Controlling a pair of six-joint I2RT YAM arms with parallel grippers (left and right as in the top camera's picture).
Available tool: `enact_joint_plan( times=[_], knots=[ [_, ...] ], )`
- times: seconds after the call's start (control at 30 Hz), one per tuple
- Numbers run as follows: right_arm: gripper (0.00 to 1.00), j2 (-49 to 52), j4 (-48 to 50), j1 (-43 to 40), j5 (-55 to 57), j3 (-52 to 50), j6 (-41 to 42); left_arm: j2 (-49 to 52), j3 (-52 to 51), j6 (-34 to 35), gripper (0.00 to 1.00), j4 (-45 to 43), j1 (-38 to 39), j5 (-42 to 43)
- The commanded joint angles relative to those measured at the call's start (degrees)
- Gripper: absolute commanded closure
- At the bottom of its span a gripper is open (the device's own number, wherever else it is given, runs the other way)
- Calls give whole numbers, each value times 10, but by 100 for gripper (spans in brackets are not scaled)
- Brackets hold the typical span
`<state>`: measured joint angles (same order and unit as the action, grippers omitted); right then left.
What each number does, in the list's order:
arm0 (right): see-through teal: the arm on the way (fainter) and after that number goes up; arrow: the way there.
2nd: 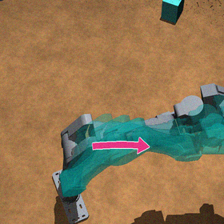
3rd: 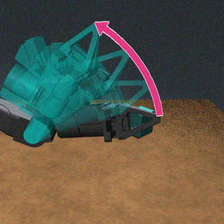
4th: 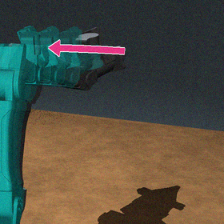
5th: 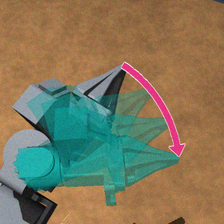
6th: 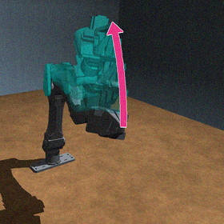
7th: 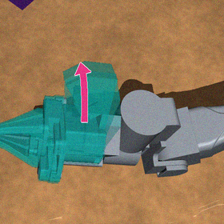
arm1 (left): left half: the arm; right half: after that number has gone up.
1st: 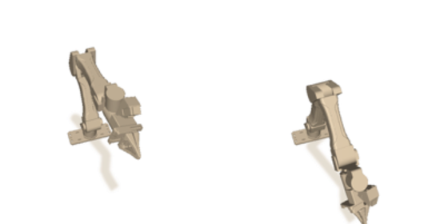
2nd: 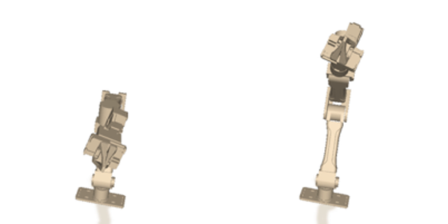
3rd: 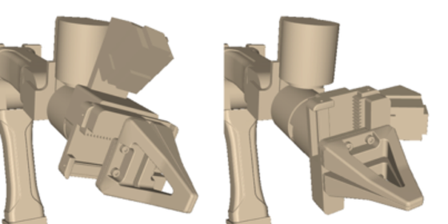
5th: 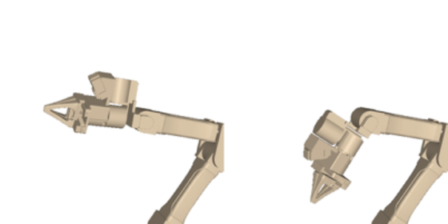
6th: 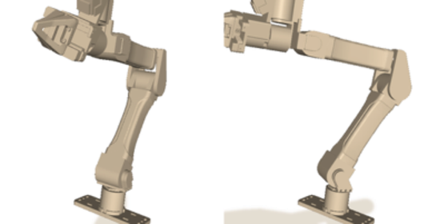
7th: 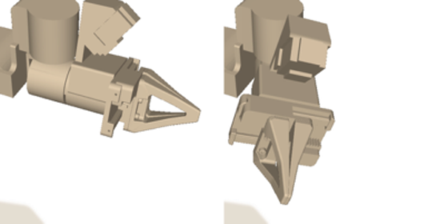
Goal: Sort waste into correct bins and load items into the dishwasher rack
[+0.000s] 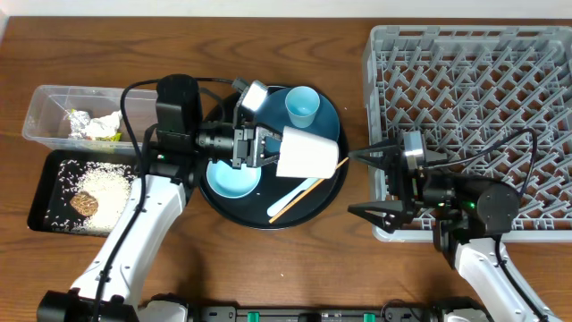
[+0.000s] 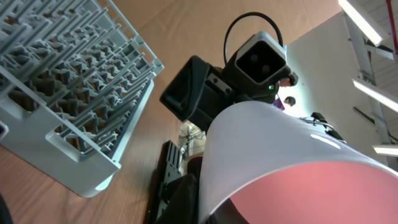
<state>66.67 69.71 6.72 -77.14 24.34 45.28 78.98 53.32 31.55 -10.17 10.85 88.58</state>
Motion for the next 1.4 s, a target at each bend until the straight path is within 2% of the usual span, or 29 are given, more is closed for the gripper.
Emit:
enact_joint_plan(
  times=[0.0,0.67,1.37],
  knots=[
    [1,0,2,21,49,12,-28,-4,9,3,93,-2,8,14],
    [1,4,2,69,98,12,-79,-4,9,11,93,-2,38,14],
    [5,23,49,104,101,40,-62,-4,2,11,93,-2,40,14]
  ],
)
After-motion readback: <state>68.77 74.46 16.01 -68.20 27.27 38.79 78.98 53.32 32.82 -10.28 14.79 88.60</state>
